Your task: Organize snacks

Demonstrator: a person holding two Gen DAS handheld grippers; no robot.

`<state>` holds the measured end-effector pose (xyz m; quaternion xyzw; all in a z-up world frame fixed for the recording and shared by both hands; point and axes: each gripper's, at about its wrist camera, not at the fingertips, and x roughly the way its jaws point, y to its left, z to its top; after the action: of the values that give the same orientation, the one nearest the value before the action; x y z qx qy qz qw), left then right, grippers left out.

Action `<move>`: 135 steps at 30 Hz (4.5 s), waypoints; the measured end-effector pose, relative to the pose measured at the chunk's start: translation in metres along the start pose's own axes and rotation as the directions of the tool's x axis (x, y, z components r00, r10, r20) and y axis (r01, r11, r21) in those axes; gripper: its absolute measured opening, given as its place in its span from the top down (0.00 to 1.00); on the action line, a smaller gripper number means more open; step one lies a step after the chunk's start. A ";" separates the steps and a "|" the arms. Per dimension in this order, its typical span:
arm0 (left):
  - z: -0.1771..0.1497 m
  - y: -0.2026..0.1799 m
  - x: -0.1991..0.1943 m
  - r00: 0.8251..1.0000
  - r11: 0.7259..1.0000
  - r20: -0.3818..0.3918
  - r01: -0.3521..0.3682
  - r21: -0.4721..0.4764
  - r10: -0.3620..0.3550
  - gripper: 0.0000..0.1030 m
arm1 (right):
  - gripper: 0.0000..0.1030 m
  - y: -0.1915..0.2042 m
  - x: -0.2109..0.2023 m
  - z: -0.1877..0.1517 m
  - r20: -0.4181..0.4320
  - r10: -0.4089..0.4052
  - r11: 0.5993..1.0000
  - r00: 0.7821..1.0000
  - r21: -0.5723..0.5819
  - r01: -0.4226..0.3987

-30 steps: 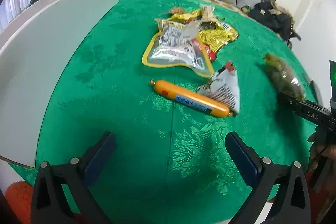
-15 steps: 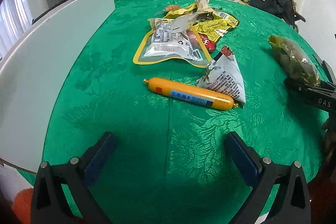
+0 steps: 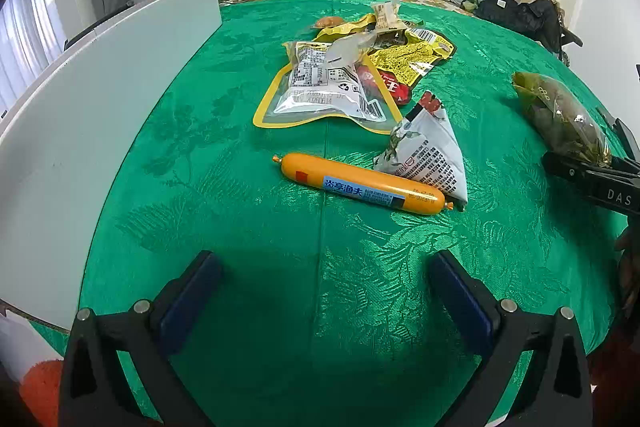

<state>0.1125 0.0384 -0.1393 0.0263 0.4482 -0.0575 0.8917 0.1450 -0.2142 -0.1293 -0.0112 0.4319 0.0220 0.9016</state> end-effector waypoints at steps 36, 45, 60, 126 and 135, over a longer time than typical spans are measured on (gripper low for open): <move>0.022 0.040 0.001 0.987 0.946 -0.145 0.014 -0.324 -0.064 0.00 | 0.10 0.001 0.000 -0.001 0.001 -0.001 1.000 1.000 0.001 0.001; 0.049 0.040 0.026 0.986 0.925 -0.161 -0.090 -0.370 0.031 0.00 | 0.10 0.001 0.000 -0.001 0.001 -0.001 1.000 1.000 0.001 0.001; 0.049 0.043 0.032 0.953 0.986 -0.289 -0.128 -0.106 0.093 0.00 | 0.10 0.000 0.001 -0.001 0.002 -0.002 1.000 1.000 0.001 0.002; 0.068 0.257 -0.121 1.000 0.915 0.027 0.014 -0.403 -0.003 0.23 | 0.22 0.249 -0.075 0.135 0.067 0.368 0.908 0.927 -0.238 -0.343; 0.076 0.082 -0.098 0.982 0.974 0.004 0.189 -0.127 -0.190 0.12 | 0.21 0.033 -0.007 0.046 0.047 -0.084 0.992 0.995 -0.085 0.088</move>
<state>0.1255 0.1198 -0.0157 -0.0733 0.4551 -0.1136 0.8801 0.1754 -0.1800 -0.0952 -0.0687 0.4102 0.0022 0.9094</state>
